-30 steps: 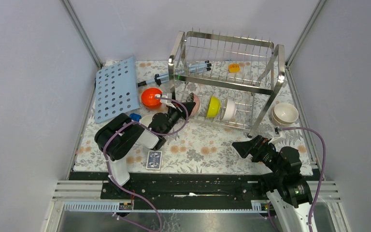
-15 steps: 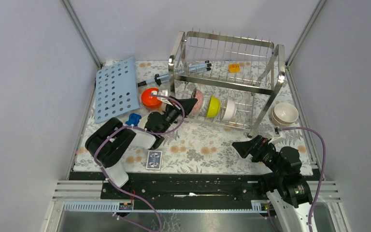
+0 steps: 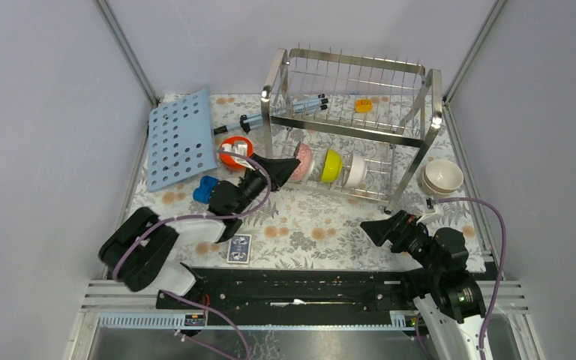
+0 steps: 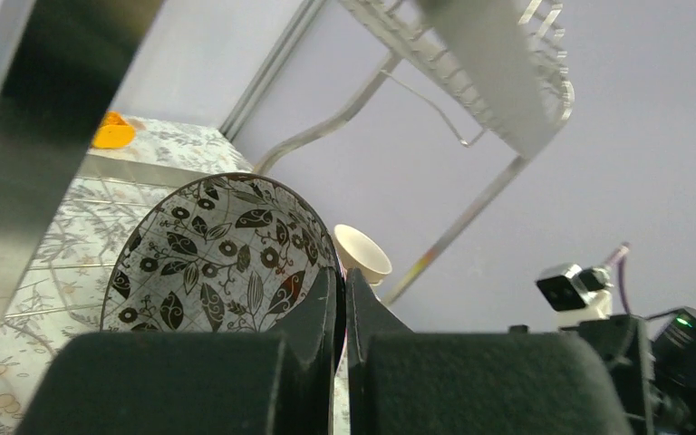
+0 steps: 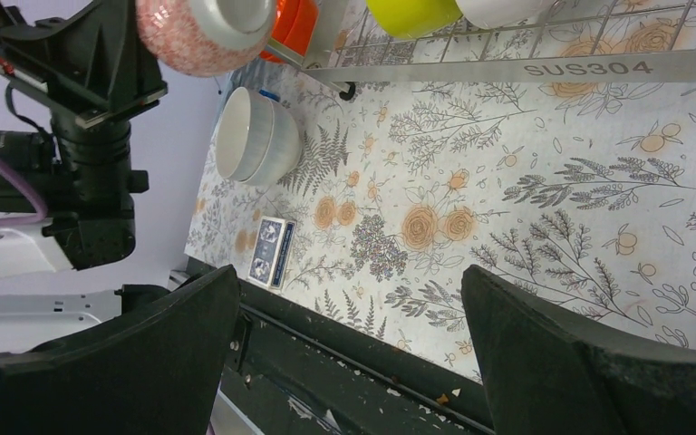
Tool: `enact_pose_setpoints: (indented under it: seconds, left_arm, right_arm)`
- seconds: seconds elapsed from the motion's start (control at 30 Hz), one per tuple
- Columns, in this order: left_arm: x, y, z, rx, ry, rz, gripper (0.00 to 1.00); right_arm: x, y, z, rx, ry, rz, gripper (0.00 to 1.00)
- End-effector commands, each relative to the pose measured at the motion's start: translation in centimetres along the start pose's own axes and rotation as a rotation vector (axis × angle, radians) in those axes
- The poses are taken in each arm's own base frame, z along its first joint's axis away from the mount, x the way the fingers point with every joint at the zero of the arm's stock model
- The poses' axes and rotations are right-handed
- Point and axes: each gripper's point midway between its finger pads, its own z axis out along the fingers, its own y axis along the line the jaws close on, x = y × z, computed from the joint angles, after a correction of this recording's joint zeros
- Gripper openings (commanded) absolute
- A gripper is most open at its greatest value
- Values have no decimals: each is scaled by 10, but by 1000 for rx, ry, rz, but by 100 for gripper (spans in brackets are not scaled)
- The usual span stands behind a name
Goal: Unload the bowls from the dish rack
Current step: Pick up the bowl from the dish rack, then place the bowl at the center of the board.
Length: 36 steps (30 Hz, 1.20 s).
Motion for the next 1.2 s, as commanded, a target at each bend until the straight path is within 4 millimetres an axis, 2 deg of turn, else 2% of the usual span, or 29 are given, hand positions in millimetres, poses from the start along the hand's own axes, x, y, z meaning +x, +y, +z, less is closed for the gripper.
enact_pose_setpoints:
  seconds: [0.0, 0.2, 0.23, 0.37, 0.5, 0.67, 0.83, 0.93, 1.17]
  left_arm:
    - [-29, -49, -13, 128, -24, 21, 0]
    - [-23, -66, -37, 107, 85, 61, 0]
    - [-15, -63, -43, 80, 135, 65, 0]
    - [-3, -69, -63, 35, 246, 106, 0]
    - [4, -71, -82, -17, 352, 195, 0]
    - [17, -73, -102, -35, 471, 293, 0]
    - [26, -82, -111, -12, 533, 418, 0]
    - [30, -87, -114, 11, 551, 491, 0]
    - [48, -102, -127, 124, 604, 675, 0]
  right_arm:
    - [-12, 17, -9, -42, -44, -29, 99]
    - [-16, 26, -11, -67, -41, -45, 97]
    - [-15, 27, -9, -64, -17, -49, 96]
    - [-7, 28, -2, -49, 105, -82, 91]
    - [-14, 36, 3, -64, 113, -93, 89]
    - [-8, 30, 20, -29, 213, -45, 88]
    - [-7, 30, 32, 10, 301, -57, 87]
    - [3, 29, 38, 52, 383, -85, 88]
    - [43, 39, 44, 106, 508, -213, 90]
